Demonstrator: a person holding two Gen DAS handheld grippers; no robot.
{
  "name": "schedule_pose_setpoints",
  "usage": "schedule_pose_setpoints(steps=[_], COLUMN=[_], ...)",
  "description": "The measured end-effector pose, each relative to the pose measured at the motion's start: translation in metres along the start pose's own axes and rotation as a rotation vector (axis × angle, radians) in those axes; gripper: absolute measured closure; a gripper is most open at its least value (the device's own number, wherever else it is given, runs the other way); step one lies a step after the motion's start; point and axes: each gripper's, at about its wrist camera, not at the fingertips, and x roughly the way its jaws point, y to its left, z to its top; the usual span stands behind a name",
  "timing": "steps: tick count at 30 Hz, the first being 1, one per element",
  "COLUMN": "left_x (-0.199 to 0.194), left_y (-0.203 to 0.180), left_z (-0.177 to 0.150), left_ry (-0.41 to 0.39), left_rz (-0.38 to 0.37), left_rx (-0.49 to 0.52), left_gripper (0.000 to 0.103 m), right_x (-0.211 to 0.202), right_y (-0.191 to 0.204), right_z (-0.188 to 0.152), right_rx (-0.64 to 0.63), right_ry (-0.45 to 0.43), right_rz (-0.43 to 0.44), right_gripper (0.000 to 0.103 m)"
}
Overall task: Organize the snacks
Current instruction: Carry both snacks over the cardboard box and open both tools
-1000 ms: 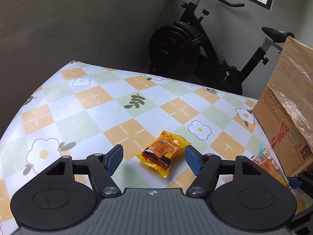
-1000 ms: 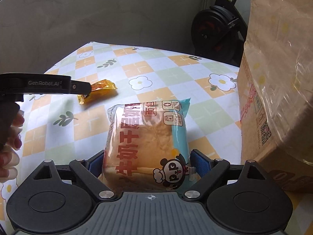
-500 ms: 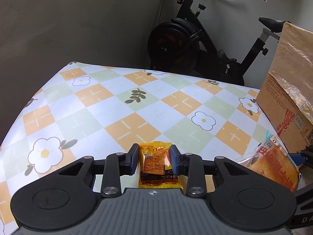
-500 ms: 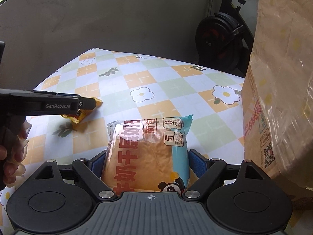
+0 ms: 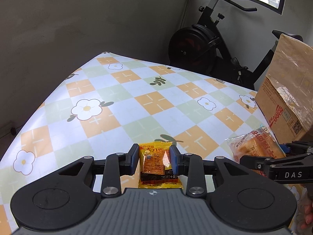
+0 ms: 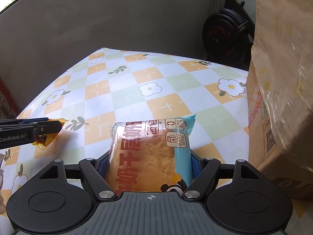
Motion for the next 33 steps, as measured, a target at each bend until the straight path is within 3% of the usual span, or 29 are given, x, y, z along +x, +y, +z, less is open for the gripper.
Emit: schedule_pose_setpoints(steps=[8, 17, 21, 27, 33], left_x=[-0.043, -0.1, -0.127, -0.154, -0.148], left_y=[-0.025, -0.049, -0.069, -0.112, -0.174], left_z=[0.014, 0.059, 0.08, 0.109, 0.132], left_ry=[-0.056, -0.177, -0.241, -0.335, -0.367], left_rz=[0.037, 0.049, 0.041, -0.049, -0.171], left_rx=[-0.019, -0.022, 0.002, 0.026, 0.056], left_gripper=[0.068, 0.068, 0.068, 0.067, 0.067], right_x=[-0.042, -0.12, -0.155, -0.207, -0.236], right_y=[-0.003, 0.018, 0.01, -0.028, -0.09], right_z=[0.013, 0.051, 0.069, 0.09, 0.106], right_rx=[0.021, -0.167, -0.184, -0.178, -0.152], right_ry=[-0.095, -0.338, -0.43, -0.539, -0.573], right_rz=[0.056, 0.113, 0.117, 0.072, -0.034], right_gripper=[0.032, 0.032, 0.032, 0.032, 0.032])
